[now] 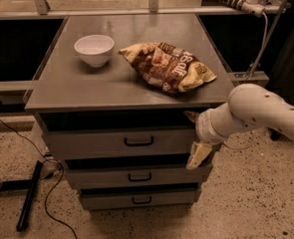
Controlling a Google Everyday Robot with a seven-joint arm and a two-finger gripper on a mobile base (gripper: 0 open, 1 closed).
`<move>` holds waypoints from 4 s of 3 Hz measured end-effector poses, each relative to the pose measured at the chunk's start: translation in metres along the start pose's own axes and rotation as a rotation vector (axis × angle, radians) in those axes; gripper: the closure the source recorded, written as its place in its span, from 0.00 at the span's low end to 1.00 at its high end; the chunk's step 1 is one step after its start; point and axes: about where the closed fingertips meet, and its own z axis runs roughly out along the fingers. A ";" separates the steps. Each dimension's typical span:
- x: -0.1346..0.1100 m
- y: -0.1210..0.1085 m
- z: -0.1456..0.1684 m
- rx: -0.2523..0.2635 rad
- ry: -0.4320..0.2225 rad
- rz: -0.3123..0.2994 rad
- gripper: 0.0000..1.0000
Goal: Open top drawer
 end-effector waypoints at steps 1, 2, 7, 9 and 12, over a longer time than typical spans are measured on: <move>0.010 -0.006 0.023 -0.034 -0.012 0.025 0.00; 0.010 -0.006 0.025 -0.036 -0.013 0.027 0.19; -0.015 0.016 -0.005 -0.013 -0.050 -0.008 1.00; -0.016 0.016 -0.004 -0.015 -0.054 -0.006 0.58; -0.012 0.029 -0.007 -0.038 -0.072 -0.004 1.00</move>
Offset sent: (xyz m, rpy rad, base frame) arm 0.0126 0.0015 -0.0197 0.0140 0.0371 -0.0019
